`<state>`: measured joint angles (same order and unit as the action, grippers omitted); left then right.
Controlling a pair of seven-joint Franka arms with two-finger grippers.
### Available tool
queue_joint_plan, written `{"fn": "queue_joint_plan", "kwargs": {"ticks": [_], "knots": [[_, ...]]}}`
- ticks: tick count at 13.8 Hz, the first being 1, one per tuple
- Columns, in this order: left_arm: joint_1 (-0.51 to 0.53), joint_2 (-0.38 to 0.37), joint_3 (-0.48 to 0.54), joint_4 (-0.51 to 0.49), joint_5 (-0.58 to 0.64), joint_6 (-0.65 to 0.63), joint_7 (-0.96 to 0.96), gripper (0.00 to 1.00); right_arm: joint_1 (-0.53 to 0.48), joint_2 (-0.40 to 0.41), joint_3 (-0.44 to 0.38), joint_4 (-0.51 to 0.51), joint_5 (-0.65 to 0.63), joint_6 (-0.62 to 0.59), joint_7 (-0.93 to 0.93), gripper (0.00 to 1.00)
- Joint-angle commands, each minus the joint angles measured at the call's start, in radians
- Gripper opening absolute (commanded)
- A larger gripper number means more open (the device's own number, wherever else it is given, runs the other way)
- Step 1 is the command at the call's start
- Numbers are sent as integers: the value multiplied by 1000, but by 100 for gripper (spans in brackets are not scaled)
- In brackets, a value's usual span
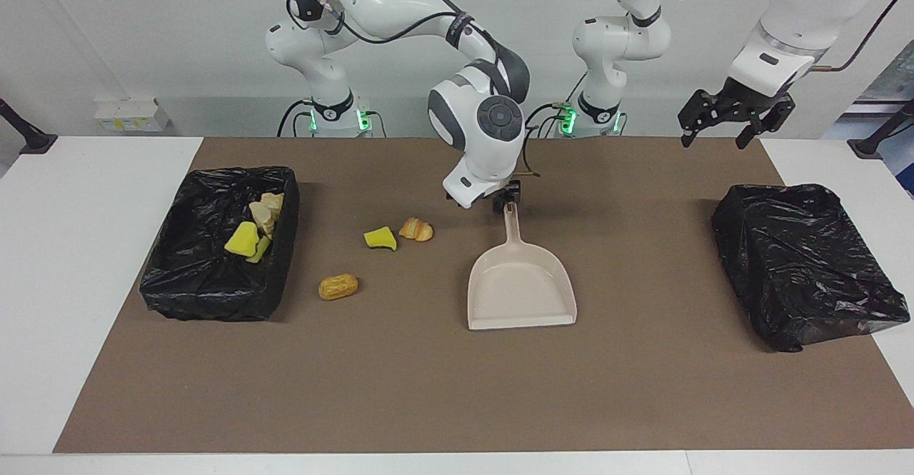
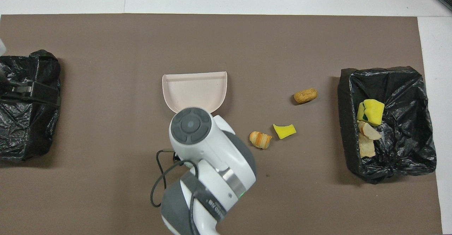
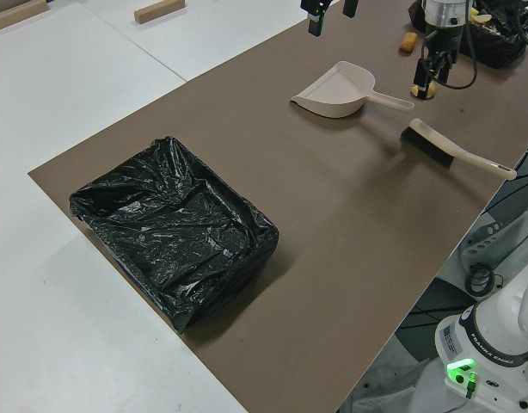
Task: Sweep and dump trash in bin
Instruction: 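Release the dustpan with the right gripper while the left gripper grasps its rim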
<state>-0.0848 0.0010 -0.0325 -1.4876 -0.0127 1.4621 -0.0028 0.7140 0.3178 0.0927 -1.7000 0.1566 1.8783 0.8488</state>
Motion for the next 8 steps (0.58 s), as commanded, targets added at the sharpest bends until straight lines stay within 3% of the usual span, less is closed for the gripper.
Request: {"fn": "queue_joint_plan", "kwargs": {"ticks": [1,4,8], "knots": [[-9,-25,-42,3,3,-14,-11,100,79,-179,-2,-321,27,217,74,100],[-12,-42,-52,-16,0,1,-42,100,145,-232,-1,-400,75,228,120,100],[-84,-20,-93,-60,-33,108,-156,100,231,-227,1,-478,81,308,211,100]]}}
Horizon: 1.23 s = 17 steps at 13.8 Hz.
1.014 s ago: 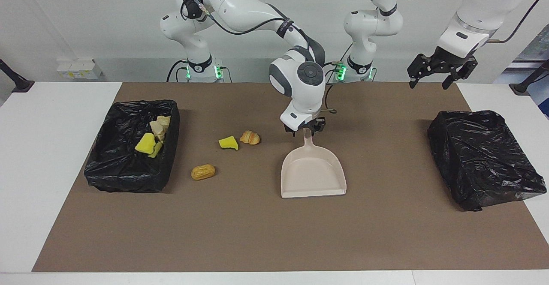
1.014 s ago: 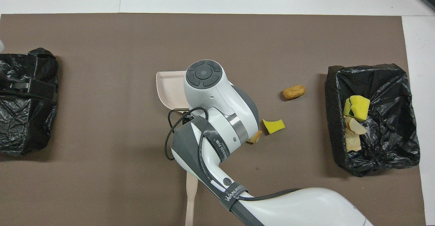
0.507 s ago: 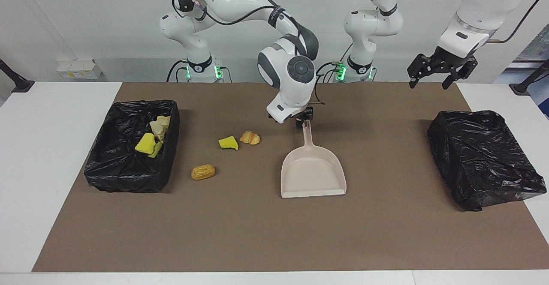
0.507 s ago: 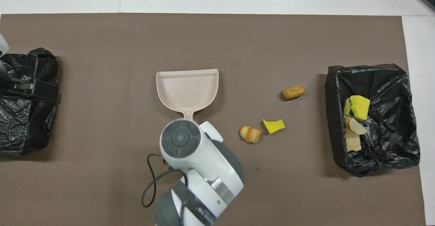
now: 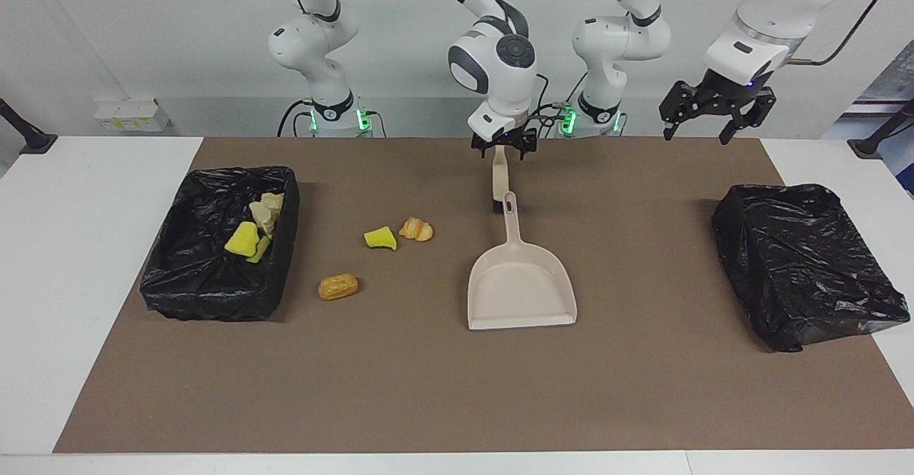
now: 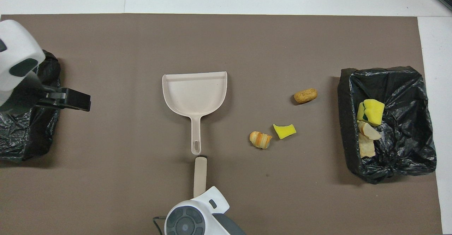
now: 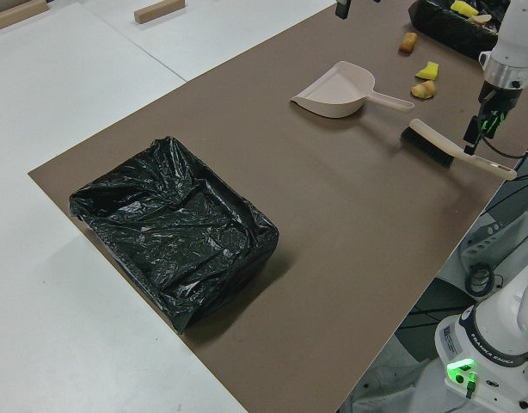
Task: Sweep and dump trash in bin
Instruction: 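Release the dustpan with the right gripper while the left gripper grasps its rim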
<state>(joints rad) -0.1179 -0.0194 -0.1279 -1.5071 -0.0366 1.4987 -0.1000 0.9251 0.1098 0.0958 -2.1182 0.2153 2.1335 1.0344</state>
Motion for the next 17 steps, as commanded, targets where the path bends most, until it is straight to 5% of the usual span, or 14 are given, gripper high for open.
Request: {"fn": "queue_joint_plan", "kwargs": {"ticks": [1,5,12,17], "knots": [[-81,10,2,-67,-9,115,-88,100,20,-21,-2,-65,26,46,26,100],[-202,15,2,-230,-9,289,-226,100,20,-18,-4,-63,26,46,27,69],[-362,153,2,-416,-8,582,-415,100,12,-13,-4,-59,26,48,4,0],[-401,167,2,-548,-8,728,-425,100,-3,-21,-10,-59,23,13,26,0]]}}
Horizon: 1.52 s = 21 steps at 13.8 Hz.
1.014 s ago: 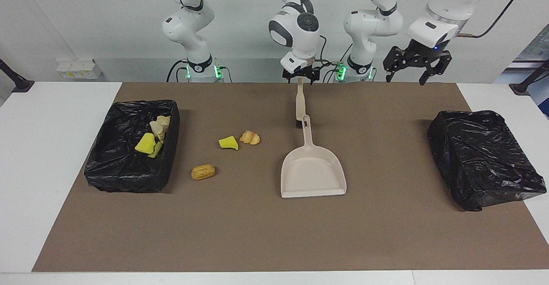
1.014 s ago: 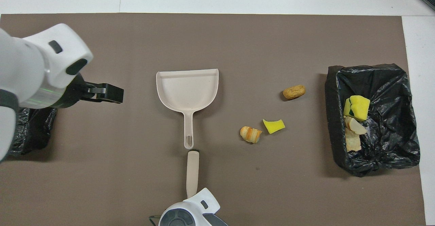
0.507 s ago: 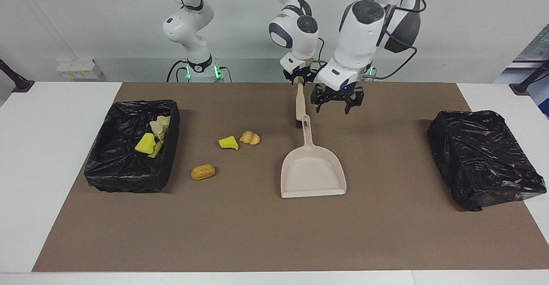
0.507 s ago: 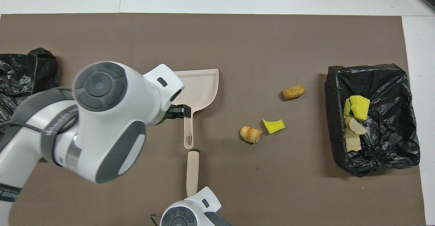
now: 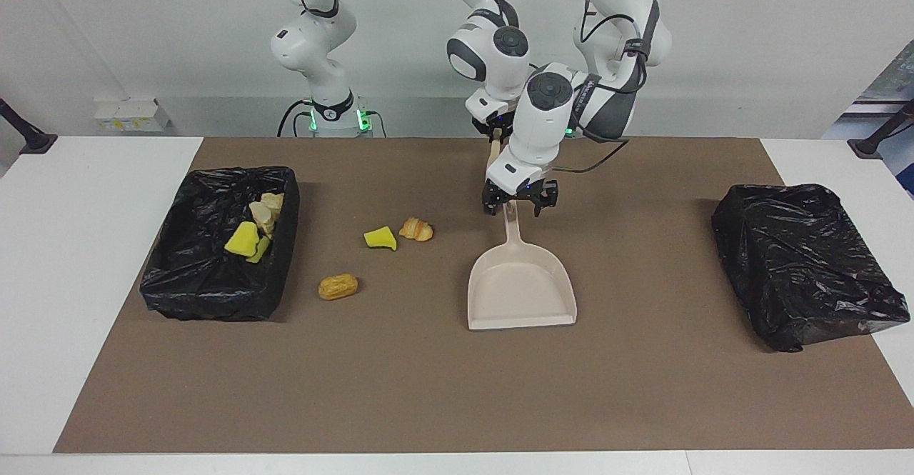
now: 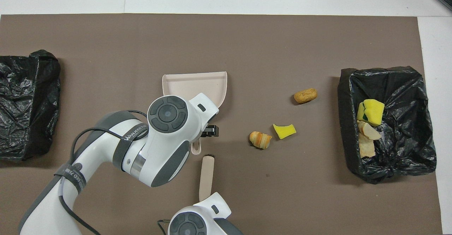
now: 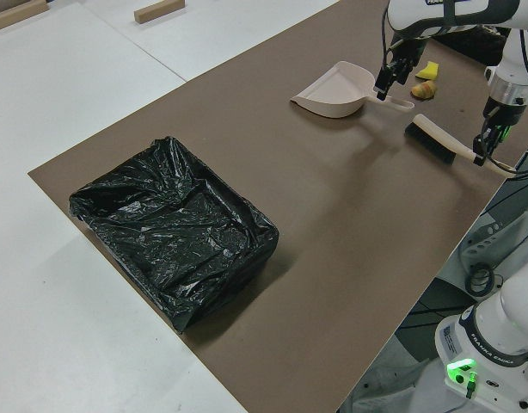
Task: Sweep and dump trash in bin
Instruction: 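Release the dustpan with the right gripper while the left gripper grasps its rim, then grasp the wooden brush with the right gripper and move it toward the pieces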
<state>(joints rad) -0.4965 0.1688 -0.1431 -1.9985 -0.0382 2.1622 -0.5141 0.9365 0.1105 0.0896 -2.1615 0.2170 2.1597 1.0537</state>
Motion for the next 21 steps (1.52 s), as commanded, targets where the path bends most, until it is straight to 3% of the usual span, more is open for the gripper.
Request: {"fn": "queue_joint_plan", "kwargs": {"ticks": [1,7,10,12,14,17,21], "knots": [[-22,-6,16,-71,-6,106,-9,100,-28,-41,-5,-21,7,-49,6,0],[-25,28,22,-62,12,143,-1,100,-177,-274,-7,-167,-57,-200,-118,0],[-22,28,23,-59,81,143,0,57,-280,-334,-7,-198,-99,-271,-210,0],[-22,28,25,-43,161,137,0,29,-374,-334,-8,-173,-196,-343,-308,0],[-14,28,27,-22,239,136,2,17,-477,-313,-7,-161,-281,-334,-400,0],[4,11,28,-6,279,127,55,13,-626,-217,-4,-66,-404,-313,-578,0],[47,-20,36,-8,279,67,448,11,-757,-92,-4,89,-534,-293,-817,0]]}}
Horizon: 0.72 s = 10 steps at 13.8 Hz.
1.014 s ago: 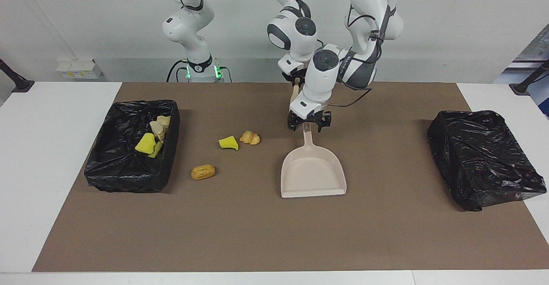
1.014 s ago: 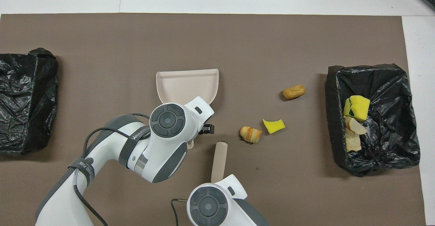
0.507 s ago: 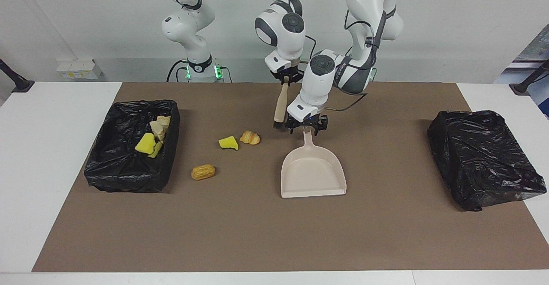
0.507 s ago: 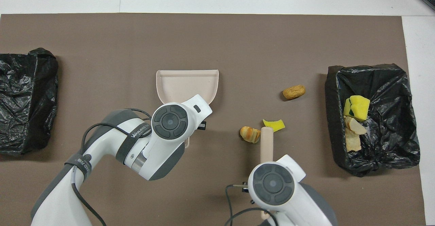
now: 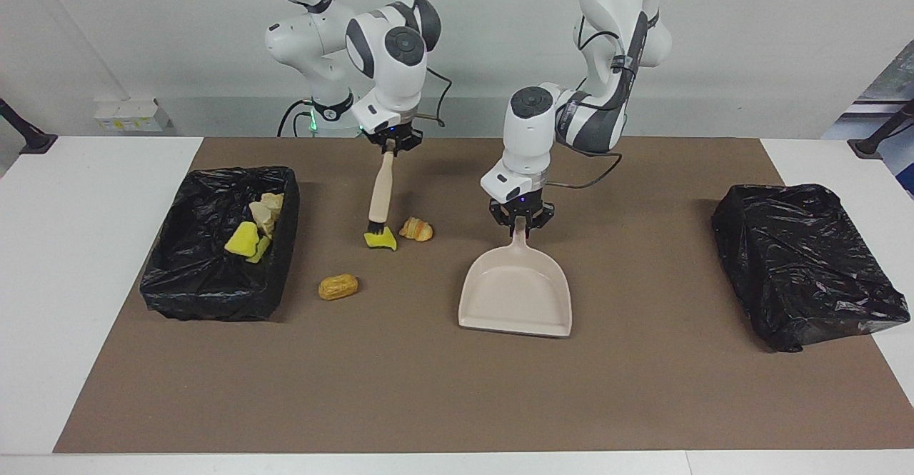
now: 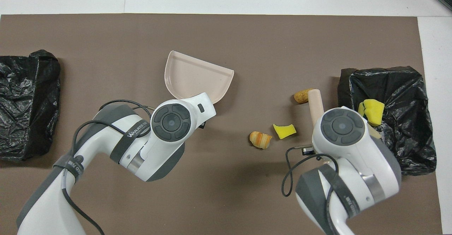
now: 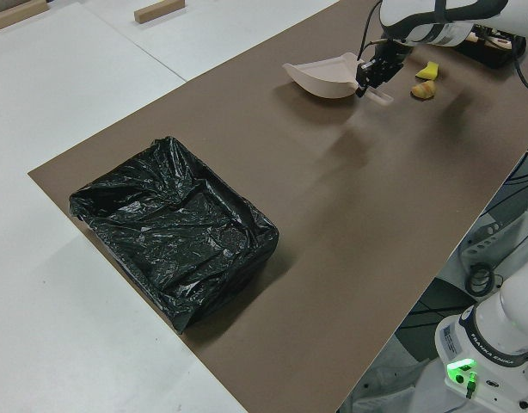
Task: Sweep and dump trash in bin
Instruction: 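Grasp the wooden brush with the right gripper and move it toward the pieces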
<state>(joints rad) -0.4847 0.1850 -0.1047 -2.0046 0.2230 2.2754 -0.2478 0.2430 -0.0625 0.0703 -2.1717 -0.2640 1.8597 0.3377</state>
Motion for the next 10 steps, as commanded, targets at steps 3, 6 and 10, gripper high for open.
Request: {"fn": "queue_joint_plan", "kwargs": {"ticks": [3,6,10], "knots": [[77,-88,-4,-5,16,-138,503,11,-122,176,14,142,-130,84,-186,0],[77,-105,-4,-13,15,-227,776,10,-125,211,20,132,-86,125,-200,0],[60,-128,-13,-35,4,-295,994,9,-88,205,23,124,149,118,-252,0]]}}
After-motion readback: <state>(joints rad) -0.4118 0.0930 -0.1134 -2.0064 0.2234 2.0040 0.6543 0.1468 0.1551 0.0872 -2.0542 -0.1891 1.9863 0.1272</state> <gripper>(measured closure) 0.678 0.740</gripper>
